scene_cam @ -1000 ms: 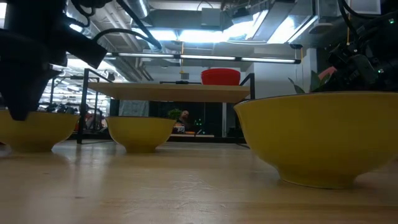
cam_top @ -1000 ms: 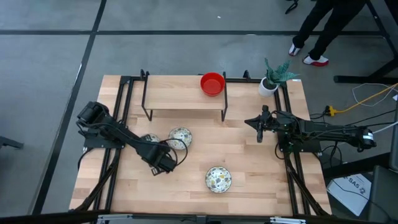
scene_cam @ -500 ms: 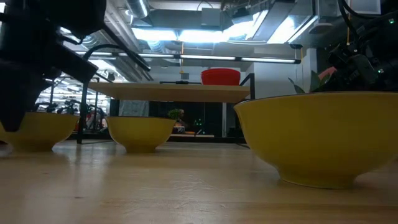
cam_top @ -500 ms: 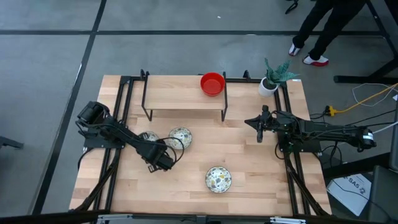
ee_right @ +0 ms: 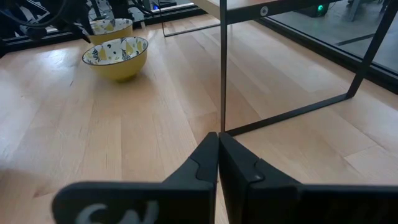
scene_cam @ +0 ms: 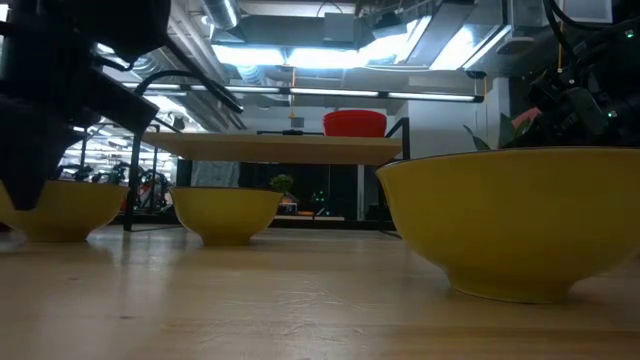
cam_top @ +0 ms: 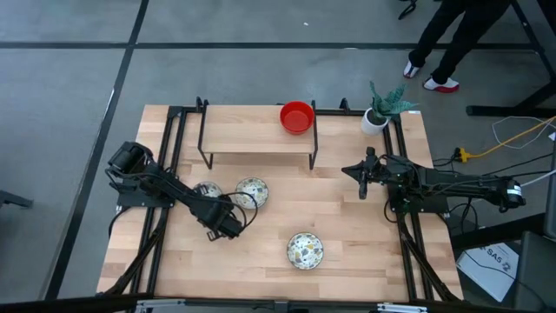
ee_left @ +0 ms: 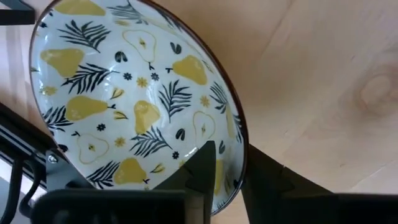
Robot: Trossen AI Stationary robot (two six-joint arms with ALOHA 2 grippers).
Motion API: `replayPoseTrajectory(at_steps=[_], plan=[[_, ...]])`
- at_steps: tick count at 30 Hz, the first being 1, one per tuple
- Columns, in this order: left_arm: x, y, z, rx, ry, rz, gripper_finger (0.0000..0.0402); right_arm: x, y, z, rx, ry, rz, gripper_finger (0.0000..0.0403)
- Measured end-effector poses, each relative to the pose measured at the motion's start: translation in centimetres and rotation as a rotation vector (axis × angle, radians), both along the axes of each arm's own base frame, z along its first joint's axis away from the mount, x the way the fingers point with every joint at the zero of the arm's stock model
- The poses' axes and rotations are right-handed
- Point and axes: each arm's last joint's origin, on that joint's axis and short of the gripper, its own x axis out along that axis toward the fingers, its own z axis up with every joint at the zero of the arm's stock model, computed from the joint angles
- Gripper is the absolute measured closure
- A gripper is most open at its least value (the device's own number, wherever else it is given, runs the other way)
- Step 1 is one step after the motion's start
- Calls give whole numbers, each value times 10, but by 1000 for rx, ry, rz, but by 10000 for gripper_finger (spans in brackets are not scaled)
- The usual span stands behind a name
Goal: Pick & Place Mini bowls
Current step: Put the top left yellow patterned bowl on the shelf
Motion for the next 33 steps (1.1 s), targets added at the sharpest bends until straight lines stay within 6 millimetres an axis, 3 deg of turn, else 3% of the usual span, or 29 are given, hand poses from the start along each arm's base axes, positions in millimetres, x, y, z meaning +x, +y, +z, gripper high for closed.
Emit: replayPoseTrajectory(at_steps=[5, 12, 20, 33], plan=[[0, -1, 0, -29, 5, 10, 388, 0, 0, 0, 0, 0, 0, 389], [8, -7, 10, -113, -6, -35, 394, 0, 0, 0, 0, 0, 0, 389], [14, -5, 50, -127, -206, -100, 396, 0, 0, 0, 0, 0, 0, 389], [-18, 13, 118, -25, -579, -249, 397, 0, 0, 0, 0, 0, 0, 389]])
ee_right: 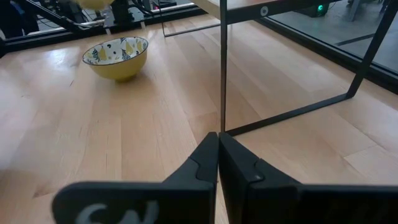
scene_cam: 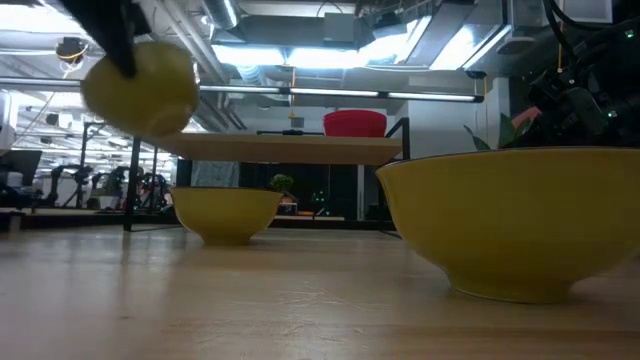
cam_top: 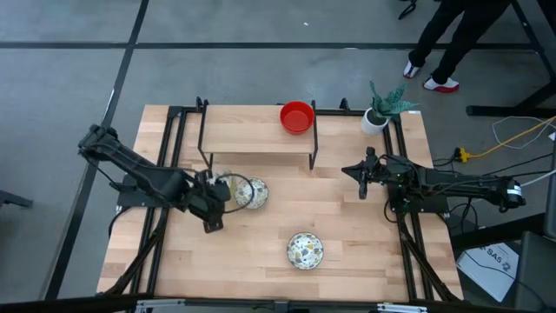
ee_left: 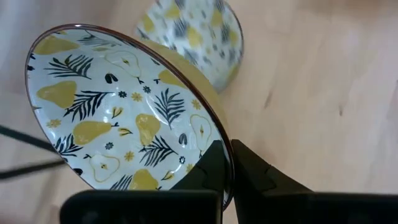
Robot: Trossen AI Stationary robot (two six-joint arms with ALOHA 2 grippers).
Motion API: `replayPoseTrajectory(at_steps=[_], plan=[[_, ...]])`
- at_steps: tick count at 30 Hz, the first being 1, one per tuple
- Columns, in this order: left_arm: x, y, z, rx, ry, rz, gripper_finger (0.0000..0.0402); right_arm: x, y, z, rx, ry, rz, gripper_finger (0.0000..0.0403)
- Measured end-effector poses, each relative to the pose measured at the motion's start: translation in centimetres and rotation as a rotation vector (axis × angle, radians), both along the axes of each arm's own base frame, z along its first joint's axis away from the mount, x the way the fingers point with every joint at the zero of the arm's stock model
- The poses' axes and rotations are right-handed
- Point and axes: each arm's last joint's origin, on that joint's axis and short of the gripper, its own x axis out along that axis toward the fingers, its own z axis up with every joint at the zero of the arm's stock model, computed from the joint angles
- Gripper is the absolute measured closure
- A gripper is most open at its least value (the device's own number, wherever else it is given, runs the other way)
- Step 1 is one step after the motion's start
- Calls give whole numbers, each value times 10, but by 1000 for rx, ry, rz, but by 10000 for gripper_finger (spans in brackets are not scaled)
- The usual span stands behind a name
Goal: Pick & Place Mini bowls
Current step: Put the top left yellow patterned bowl on the shelf
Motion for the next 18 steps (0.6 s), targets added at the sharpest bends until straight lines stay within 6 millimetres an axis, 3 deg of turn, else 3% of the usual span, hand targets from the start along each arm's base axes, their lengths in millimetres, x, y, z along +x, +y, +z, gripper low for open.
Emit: replayPoseTrajectory(at_steps=[9, 14, 18], plan=[[-10, 34, 23, 168, -93, -37, 397, 0, 0, 0, 0, 0, 0, 389], [-11, 55, 30, 265, -90, -47, 397, 0, 0, 0, 0, 0, 0, 389], [-7, 71, 47, 326, -101, -57, 397, 0, 0, 0, 0, 0, 0, 389]])
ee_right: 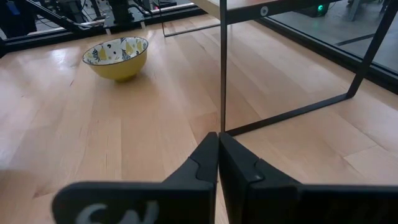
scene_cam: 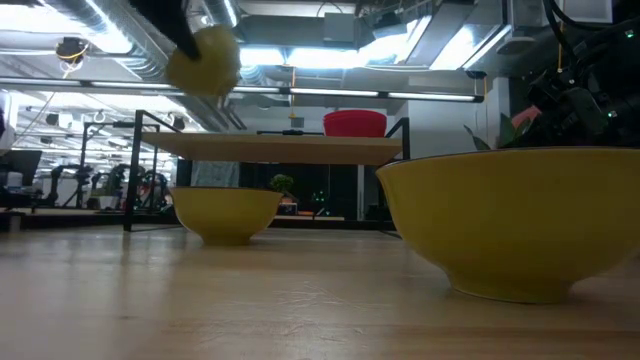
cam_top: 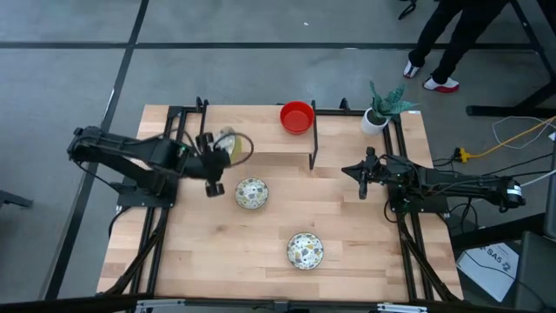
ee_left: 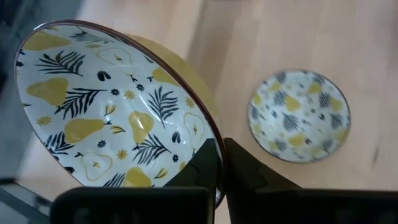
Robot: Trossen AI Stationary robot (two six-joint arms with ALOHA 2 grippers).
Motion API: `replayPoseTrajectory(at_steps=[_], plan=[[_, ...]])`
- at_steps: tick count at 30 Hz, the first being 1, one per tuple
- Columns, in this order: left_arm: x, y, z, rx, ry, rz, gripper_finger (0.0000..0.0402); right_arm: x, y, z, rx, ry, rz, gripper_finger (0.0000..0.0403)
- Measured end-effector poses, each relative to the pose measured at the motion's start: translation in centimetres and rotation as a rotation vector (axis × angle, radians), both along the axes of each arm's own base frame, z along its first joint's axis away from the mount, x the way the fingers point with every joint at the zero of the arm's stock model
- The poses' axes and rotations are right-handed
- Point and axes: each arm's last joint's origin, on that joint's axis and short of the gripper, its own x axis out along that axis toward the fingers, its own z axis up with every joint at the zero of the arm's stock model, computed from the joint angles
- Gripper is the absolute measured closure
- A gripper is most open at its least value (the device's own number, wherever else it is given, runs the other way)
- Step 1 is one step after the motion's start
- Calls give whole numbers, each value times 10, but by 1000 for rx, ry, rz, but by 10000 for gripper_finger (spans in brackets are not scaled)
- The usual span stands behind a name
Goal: Pick & Place Mini bowls
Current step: Put the top left yellow patterned bowl on the shelf
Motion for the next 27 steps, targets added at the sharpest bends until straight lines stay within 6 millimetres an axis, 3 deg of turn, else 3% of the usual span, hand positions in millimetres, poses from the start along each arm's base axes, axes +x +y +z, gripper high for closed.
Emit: replayPoseTrajectory(at_steps=[9, 27], plan=[[2, 31, 36, 11, -32, -42, 397, 0, 0, 0, 0, 0, 0, 389], [5, 61, 30, 52, 113, -31, 398, 0, 0, 0, 0, 0, 0, 389]])
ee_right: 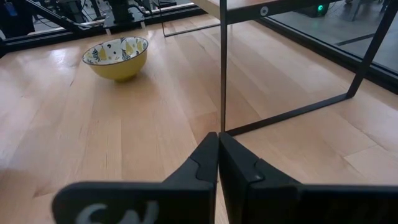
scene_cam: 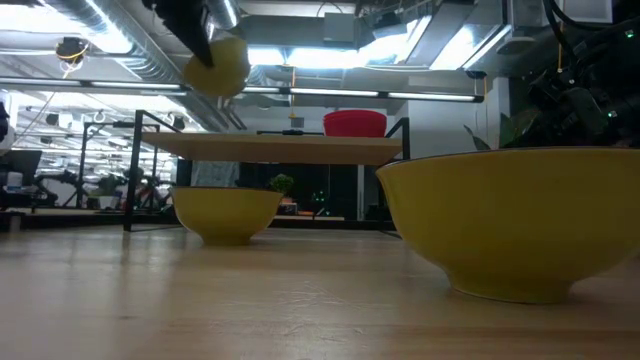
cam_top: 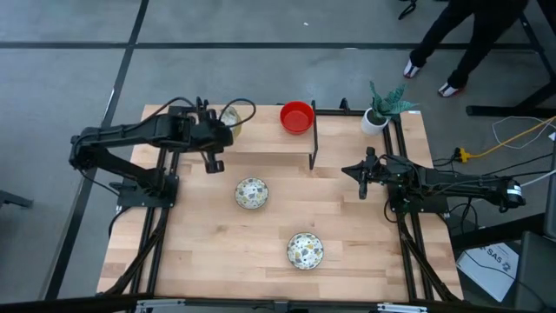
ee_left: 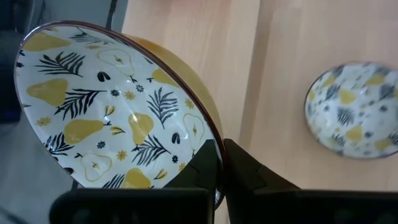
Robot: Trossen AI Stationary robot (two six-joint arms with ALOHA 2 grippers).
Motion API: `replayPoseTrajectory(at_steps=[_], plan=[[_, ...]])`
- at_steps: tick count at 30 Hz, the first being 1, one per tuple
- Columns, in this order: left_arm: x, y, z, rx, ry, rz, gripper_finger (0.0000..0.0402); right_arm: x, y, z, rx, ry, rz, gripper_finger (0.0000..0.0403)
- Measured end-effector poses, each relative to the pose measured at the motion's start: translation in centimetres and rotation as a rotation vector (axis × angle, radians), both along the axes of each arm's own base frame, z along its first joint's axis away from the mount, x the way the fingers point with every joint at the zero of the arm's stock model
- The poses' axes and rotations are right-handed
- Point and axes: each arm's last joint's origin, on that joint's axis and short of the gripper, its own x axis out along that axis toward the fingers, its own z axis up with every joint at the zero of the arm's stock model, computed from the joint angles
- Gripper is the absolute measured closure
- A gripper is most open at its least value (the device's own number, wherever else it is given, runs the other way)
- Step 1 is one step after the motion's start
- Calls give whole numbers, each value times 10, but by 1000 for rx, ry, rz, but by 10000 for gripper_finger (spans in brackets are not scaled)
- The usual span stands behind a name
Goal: Pick & Place Mini bowls
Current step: Put the top left yellow patterned bowl on the shelf
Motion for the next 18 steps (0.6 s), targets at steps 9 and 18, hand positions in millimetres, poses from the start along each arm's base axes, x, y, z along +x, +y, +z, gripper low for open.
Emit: replayPoseTrajectory(at_steps=[9, 18], plan=[[7, 13, 0, -48, 176, 93, 398, 0, 0, 0, 0, 0, 0, 389], [26, 17, 14, -68, 276, 88, 398, 0, 0, 0, 0, 0, 0, 389]])
